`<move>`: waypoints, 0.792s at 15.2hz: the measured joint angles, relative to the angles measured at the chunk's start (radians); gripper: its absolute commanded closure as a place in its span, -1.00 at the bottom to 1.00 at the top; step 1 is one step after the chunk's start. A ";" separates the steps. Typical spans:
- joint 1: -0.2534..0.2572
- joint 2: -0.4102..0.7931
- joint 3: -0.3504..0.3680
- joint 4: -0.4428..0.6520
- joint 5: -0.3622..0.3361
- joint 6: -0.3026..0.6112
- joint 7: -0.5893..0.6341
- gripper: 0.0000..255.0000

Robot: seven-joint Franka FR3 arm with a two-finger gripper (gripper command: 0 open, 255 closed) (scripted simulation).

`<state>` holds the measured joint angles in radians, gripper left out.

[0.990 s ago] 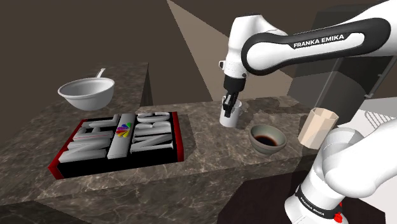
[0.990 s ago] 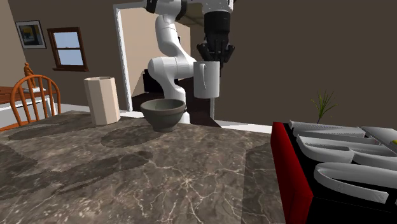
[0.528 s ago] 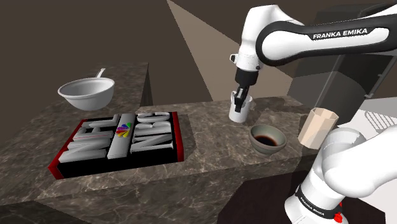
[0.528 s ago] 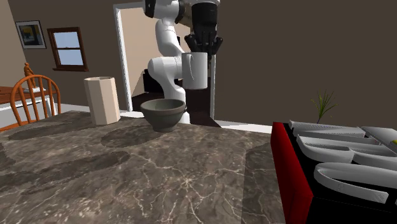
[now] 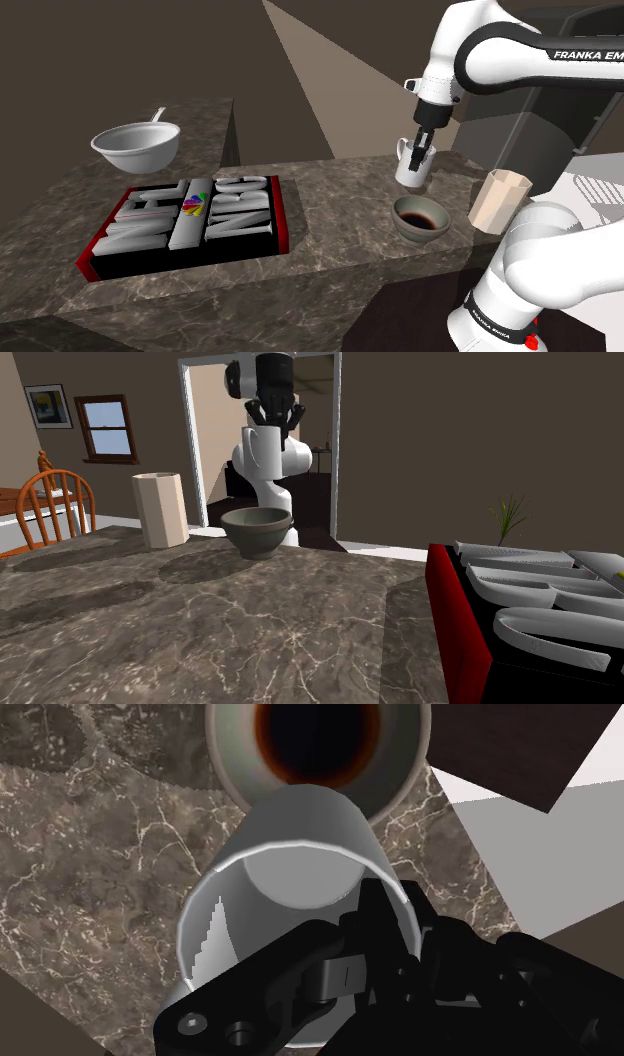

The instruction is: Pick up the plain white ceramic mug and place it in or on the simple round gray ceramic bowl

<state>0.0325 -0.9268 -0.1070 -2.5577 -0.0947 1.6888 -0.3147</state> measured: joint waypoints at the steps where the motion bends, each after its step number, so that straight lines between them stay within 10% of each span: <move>1: -0.011 -0.034 -0.016 -0.006 -0.014 -0.028 -0.019 1.00; 12: -0.041 -0.106 -0.066 -0.148 -0.060 0.044 -0.056 1.00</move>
<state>-0.0087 -1.0331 -0.1729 -2.7061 -0.1548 1.7324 -0.3709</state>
